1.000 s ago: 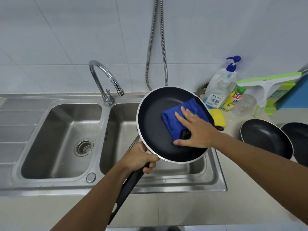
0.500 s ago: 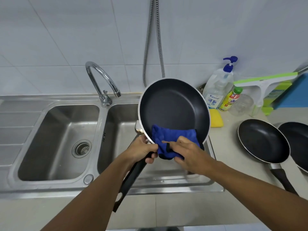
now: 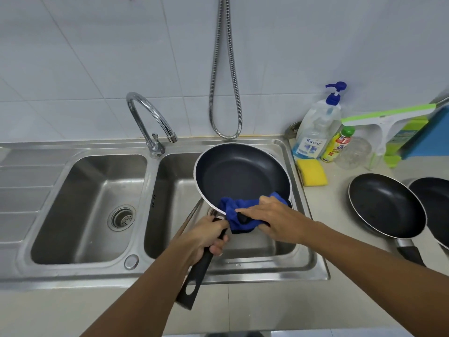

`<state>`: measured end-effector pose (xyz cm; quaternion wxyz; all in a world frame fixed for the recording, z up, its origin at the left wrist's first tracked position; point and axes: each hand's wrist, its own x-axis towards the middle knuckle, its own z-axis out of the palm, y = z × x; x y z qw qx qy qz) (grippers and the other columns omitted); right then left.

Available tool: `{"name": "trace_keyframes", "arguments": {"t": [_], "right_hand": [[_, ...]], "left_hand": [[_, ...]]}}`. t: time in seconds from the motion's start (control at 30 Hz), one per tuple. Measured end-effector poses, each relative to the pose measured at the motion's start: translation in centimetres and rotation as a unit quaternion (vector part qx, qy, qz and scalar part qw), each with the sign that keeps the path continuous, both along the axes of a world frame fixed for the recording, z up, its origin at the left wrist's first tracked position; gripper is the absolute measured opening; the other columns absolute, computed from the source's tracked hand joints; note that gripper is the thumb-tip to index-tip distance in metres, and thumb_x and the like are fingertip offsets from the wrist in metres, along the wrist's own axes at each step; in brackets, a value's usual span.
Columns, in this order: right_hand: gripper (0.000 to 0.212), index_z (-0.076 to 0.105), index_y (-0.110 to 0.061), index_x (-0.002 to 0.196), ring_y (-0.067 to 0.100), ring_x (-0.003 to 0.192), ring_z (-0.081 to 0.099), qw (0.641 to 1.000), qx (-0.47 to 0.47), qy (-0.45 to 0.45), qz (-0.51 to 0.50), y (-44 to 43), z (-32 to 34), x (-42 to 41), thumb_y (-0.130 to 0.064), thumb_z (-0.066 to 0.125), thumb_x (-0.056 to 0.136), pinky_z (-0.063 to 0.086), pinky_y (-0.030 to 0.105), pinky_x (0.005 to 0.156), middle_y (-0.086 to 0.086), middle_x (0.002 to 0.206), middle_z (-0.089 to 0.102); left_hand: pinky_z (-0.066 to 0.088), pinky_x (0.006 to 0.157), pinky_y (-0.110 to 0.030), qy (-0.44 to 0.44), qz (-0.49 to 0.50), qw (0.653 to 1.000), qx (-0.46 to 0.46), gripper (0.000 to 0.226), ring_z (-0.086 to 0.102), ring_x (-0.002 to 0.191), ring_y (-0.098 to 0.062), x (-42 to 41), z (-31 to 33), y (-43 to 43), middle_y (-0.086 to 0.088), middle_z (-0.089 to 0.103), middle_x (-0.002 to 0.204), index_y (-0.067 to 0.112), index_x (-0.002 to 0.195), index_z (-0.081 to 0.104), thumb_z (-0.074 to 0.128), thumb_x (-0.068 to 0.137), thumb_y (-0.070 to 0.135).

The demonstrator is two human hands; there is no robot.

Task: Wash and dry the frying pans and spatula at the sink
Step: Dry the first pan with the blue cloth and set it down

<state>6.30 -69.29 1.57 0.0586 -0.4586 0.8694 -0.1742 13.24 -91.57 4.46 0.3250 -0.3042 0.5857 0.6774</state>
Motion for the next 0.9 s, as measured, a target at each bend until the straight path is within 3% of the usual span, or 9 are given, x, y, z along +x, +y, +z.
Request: {"name": "trace_keyframes", "arguments": {"t": [0.1, 0.17, 0.3, 0.4, 0.47, 0.57, 0.67, 0.77, 0.9], "right_hand": [[0.046, 0.055, -0.034, 0.141, 0.013, 0.104, 0.056, 0.994, 0.008, -0.102, -0.030, 0.2, 0.4, 1.0, -0.037, 0.056, 0.095, 0.045, 0.042, 0.097, -0.016, 0.119, 0.065], [0.047, 0.052, -0.039, 0.140, 0.007, 0.122, 0.052, 0.991, 0.028, -0.127, -0.038, 0.2, 0.9, 1.3, -0.059, 0.050, 0.098, 0.040, 0.039, 0.109, -0.020, 0.131, 0.059], [0.053, 0.051, -0.041, 0.146, 0.010, 0.148, 0.029, 0.988, 0.129, -0.074, -0.050, 2.6, 0.7, -1.0, -0.061, 0.030, 0.102, 0.021, 0.056, 0.123, -0.013, 0.160, 0.034], [0.061, 0.029, -0.055, 0.153, 0.019, 0.156, 0.015, 0.976, 0.203, -0.019, -0.079, 4.9, 0.7, -4.9, -0.066, 0.012, 0.096, 0.019, 0.055, 0.125, -0.005, 0.172, 0.003], [0.067, 0.009, -0.048, 0.158, 0.022, 0.158, 0.008, 0.968, 0.214, 0.007, -0.133, 4.4, 1.4, -7.5, -0.065, 0.002, 0.094, 0.016, 0.053, 0.126, 0.000, 0.171, -0.015], [0.058, -0.007, -0.044, 0.159, 0.024, 0.159, -0.004, 0.962, 0.159, -0.004, -0.223, 0.5, 2.5, -10.2, -0.054, 0.011, 0.105, 0.003, 0.053, 0.127, 0.000, 0.169, -0.024], [0.057, -0.002, -0.040, 0.162, 0.027, 0.157, -0.016, 0.972, 0.062, -0.078, -0.214, -4.8, 4.0, -10.1, -0.046, 0.022, 0.110, -0.005, 0.053, 0.126, 0.001, 0.167, -0.028], [0.059, 0.007, -0.035, 0.163, 0.019, 0.156, -0.017, 0.979, 0.014, -0.155, -0.132, -7.8, 4.8, -7.0, -0.030, 0.034, 0.111, -0.008, 0.045, 0.126, -0.002, 0.169, -0.021], [0.061, 0.027, -0.044, 0.158, -0.002, 0.154, -0.001, 0.966, -0.003, -0.256, -0.025, -4.9, 4.1, -2.9, -0.017, 0.046, 0.106, 0.007, 0.033, 0.129, -0.021, 0.168, 0.003]], "left_hand": [[0.022, 0.035, -0.018, 0.012, -0.026, 1.000, 0.000, 0.007, 0.027, 0.041, -0.009, 1.1, -0.4, -0.8, -0.002, 0.046, 0.059, 0.013, 0.100, 0.051, 0.052, 0.102, 0.020], [0.024, 0.035, -0.018, 0.022, -0.043, 0.999, -0.002, 0.014, 0.028, 0.041, -0.009, 1.2, -0.4, -1.4, -0.001, 0.045, 0.060, 0.016, 0.109, 0.050, 0.056, 0.102, 0.026], [0.024, 0.036, -0.017, 0.040, -0.077, 0.996, 0.016, 0.027, 0.028, 0.043, -0.008, 1.0, 0.9, -2.6, -0.001, 0.042, 0.062, 0.017, 0.121, 0.051, 0.063, 0.100, 0.029], [0.027, 0.037, -0.019, 0.055, -0.121, 0.991, 0.011, 0.029, 0.029, 0.044, -0.009, 0.8, 1.9, -3.1, -0.001, 0.041, 0.063, 0.025, 0.129, 0.051, 0.061, 0.102, 0.025], [0.028, 0.037, -0.020, 0.054, -0.143, 0.988, 0.002, 0.032, 0.031, 0.045, -0.009, 0.8, 2.2, -2.8, -0.001, 0.042, 0.063, 0.027, 0.132, 0.048, 0.060, 0.102, 0.025], [0.027, 0.037, -0.020, 0.057, -0.153, 0.986, 0.013, 0.035, 0.032, 0.046, -0.009, 1.4, 2.5, -1.0, 0.001, 0.043, 0.062, 0.032, 0.133, 0.046, 0.059, 0.102, 0.026], [0.027, 0.038, -0.021, 0.081, -0.137, 0.987, 0.017, 0.028, 0.033, 0.046, -0.009, 1.8, 2.7, 0.8, 0.002, 0.045, 0.061, 0.030, 0.128, 0.048, 0.058, 0.102, 0.026], [0.026, 0.039, -0.021, 0.104, -0.106, 0.989, -0.009, 0.025, 0.032, 0.044, -0.010, 1.4, 2.5, 0.8, 0.001, 0.045, 0.061, 0.021, 0.124, 0.049, 0.060, 0.102, 0.027], [0.024, 0.039, -0.019, 0.105, -0.067, 0.992, -0.014, 0.030, 0.030, 0.044, -0.011, 0.9, 2.2, -1.7, 0.001, 0.045, 0.060, 0.016, 0.126, 0.047, 0.061, 0.102, 0.026]]}}
